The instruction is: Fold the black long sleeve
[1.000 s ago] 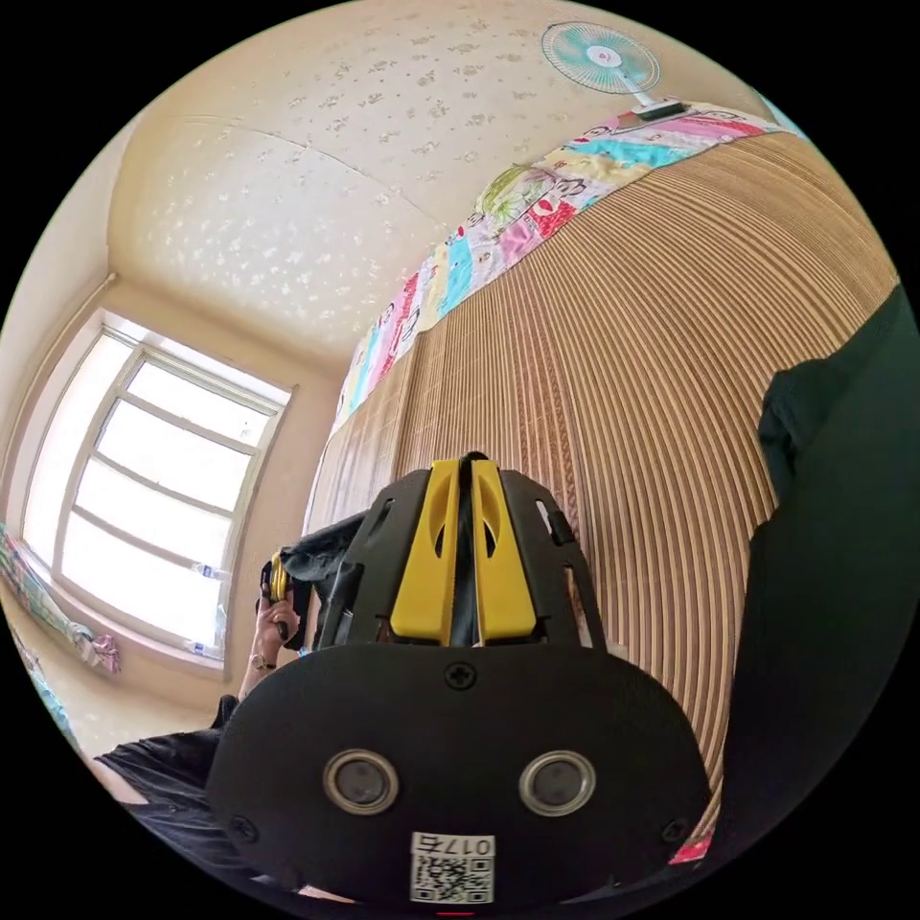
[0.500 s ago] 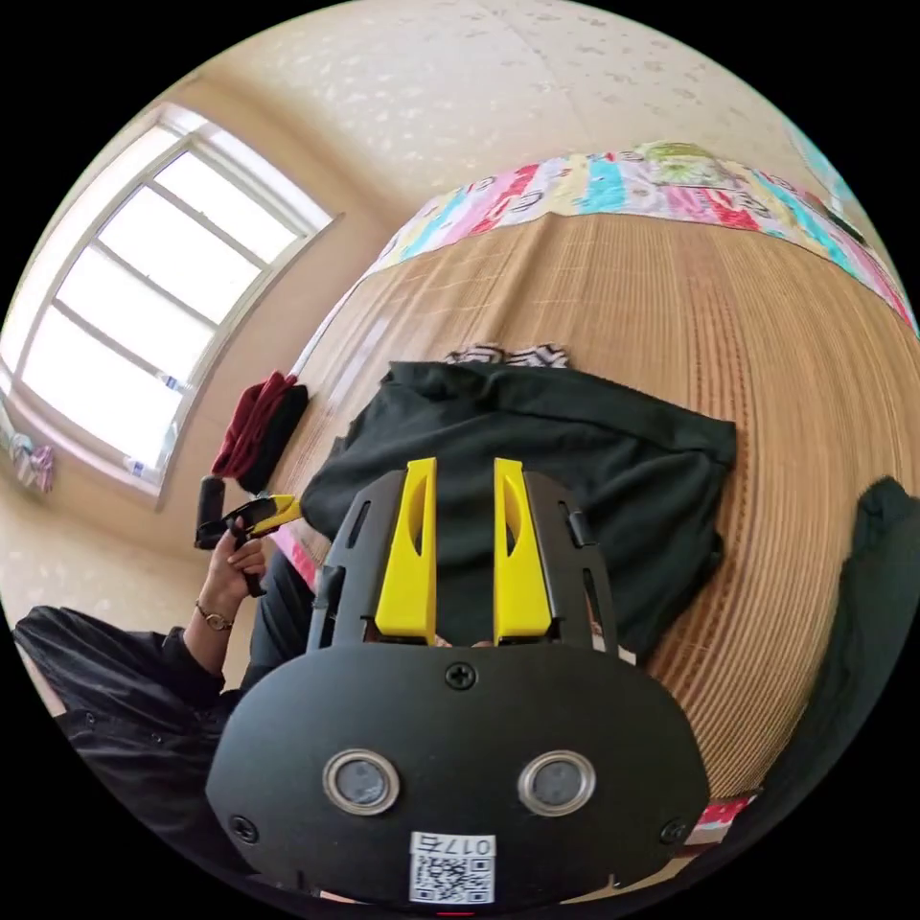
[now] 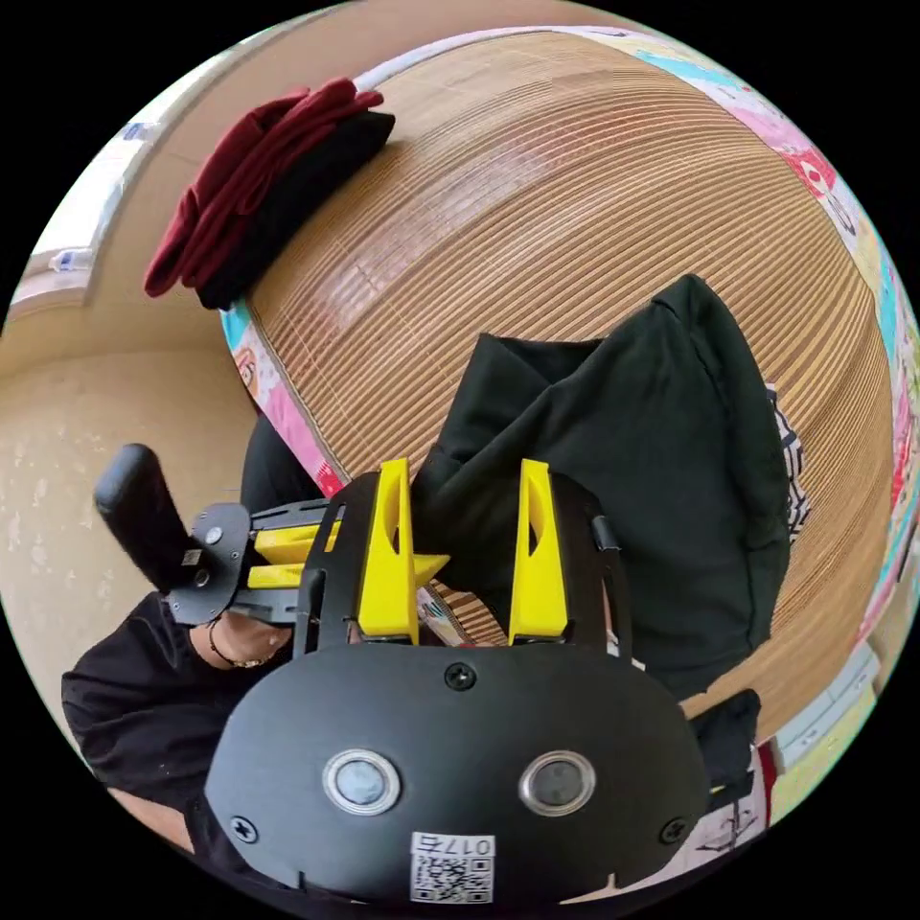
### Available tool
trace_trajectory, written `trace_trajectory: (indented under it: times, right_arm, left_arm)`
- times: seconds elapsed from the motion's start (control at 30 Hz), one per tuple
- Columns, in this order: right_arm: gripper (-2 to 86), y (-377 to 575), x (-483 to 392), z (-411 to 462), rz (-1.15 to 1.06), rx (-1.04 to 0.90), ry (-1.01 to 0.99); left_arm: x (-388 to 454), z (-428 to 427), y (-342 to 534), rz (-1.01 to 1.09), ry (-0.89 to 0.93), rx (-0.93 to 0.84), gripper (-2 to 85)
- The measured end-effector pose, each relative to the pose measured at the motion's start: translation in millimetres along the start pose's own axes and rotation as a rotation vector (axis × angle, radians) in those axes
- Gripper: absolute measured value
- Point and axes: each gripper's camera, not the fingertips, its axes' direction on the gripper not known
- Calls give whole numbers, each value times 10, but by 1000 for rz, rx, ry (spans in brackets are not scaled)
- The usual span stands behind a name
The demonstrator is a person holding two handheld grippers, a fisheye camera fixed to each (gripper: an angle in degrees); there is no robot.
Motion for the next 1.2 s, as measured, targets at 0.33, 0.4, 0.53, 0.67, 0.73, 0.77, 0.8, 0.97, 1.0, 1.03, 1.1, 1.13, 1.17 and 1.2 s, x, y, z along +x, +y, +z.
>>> trace_trajectory:
  times: [0.33, 0.4, 0.53, 0.67, 0.73, 0.77, 0.8, 0.97, 1.0, 1.03, 1.1, 1.13, 1.17, 1.2]
  right_arm:
    - [52, 586, 144, -298, -56, 123, 167]
    - [48, 1118, 621, -515, 4, 317, -20]
    - [44, 2767, 1871, -490, 193, 763, -408]
    - [43, 4324, 2688, 221, 383, 1067, -476]
    - [46, 4790, 2983, 684, 519, 1092, -504]
    - [48, 5024, 3159, 1013, 616, 1080, -511]
    - [50, 5113, 3232, 1166, 657, 1065, -509]
    - [82, 5749, 3346, 1874, 778, 1037, -509]
    - [84, 5813, 3322, 1900, 779, 1041, -507]
    - [87, 5932, 3281, 1956, 779, 1045, -520]
    - [93, 6113, 3231, 2067, 779, 1067, -591]
    - [98, 6224, 3200, 2168, 786, 1090, -670]
    - [104, 6304, 3162, 2284, 780, 1113, -769]
    - [107, 6329, 3141, 2348, 775, 1122, -823]
  left_arm:
    - [444, -74, 130, 121, 112, 56, 63]
    - [469, -115, 176, 144, 142, 57, 65]
    - [459, 16, 219, 154, 194, 5, 66]
    - [500, 400, 133, 151, 263, -94, 72]
    - [566, 603, 70, 163, 277, -132, 77]
    - [614, 758, 21, 167, 269, -161, 81]
    - [638, 837, -4, 168, 265, -177, 83]
    - [765, 1513, -213, 141, 159, -323, 120]
    - [763, 1557, -228, 137, 149, -332, 124]
    - [751, 1635, -255, 131, 148, -347, 126]
    - [715, 1740, -280, 115, 181, -371, 123]
    - [683, 1809, -286, 94, 207, -397, 113]
    - [650, 1860, -287, 70, 231, -417, 98]
    - [633, 1872, -286, 59, 244, -424, 92]
